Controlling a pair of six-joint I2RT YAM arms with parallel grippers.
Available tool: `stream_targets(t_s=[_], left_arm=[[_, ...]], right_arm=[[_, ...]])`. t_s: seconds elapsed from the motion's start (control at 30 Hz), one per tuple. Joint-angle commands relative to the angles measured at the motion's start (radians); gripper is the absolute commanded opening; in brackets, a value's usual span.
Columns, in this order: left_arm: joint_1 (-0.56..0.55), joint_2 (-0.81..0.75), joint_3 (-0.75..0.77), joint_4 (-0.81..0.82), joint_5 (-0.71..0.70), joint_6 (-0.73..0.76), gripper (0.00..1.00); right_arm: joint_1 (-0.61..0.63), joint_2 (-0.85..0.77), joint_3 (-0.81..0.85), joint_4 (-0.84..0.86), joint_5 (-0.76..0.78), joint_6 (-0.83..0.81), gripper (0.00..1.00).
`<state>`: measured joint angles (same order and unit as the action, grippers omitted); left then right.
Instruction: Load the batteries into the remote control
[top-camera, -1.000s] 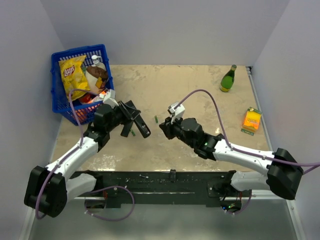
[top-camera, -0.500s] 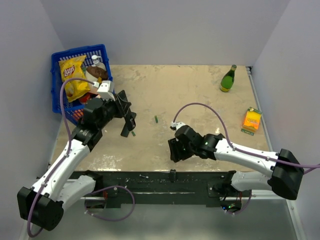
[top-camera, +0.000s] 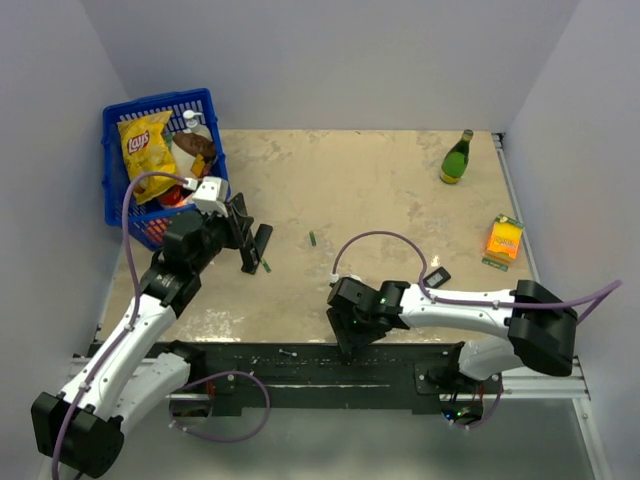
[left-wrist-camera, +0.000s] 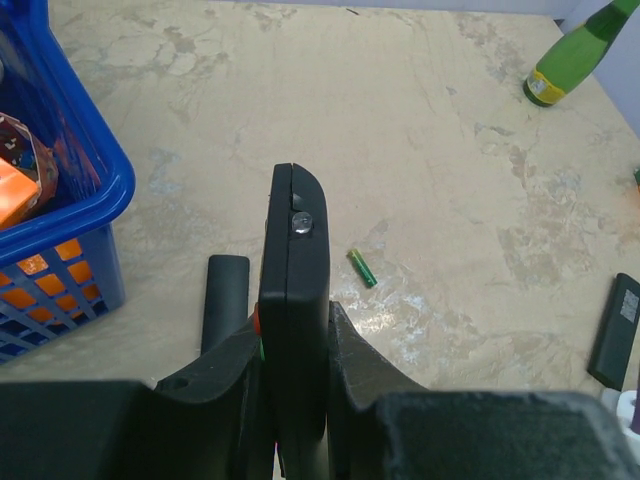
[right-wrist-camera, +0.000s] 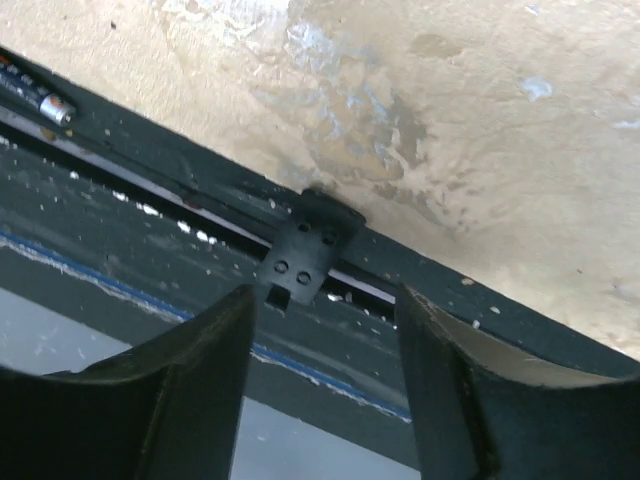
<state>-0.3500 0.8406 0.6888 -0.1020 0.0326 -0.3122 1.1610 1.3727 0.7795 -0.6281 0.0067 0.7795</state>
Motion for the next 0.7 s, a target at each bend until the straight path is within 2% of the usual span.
stream_targets(t_s=[0.0,0.1,0.5,0.6,0.67], left_arm=[[-0.001,-0.040,-0.003,0.024,-0.020,0.036,0.00],[-0.003,-0.041,-0.005,0.024,-0.017,0.035,0.00],[-0.001,-0.038,-0.006,0.025,-0.005,0.032,0.00],[-0.001,-0.037,-0.008,0.027,-0.003,0.032,0.00],[-0.001,-0.034,-0.009,0.025,-0.003,0.032,0.00]], right_arm=[[0.006,0.029,0.001,0.068,-0.005,0.066,0.59],[0.006,0.049,-0.020,0.116,-0.025,0.076,0.54],[0.006,0.103,-0.106,0.226,-0.065,0.106,0.45],[0.008,0.114,-0.117,0.264,-0.079,0.107,0.37],[0.006,0.112,-0.105,0.266,-0.076,0.103,0.27]])
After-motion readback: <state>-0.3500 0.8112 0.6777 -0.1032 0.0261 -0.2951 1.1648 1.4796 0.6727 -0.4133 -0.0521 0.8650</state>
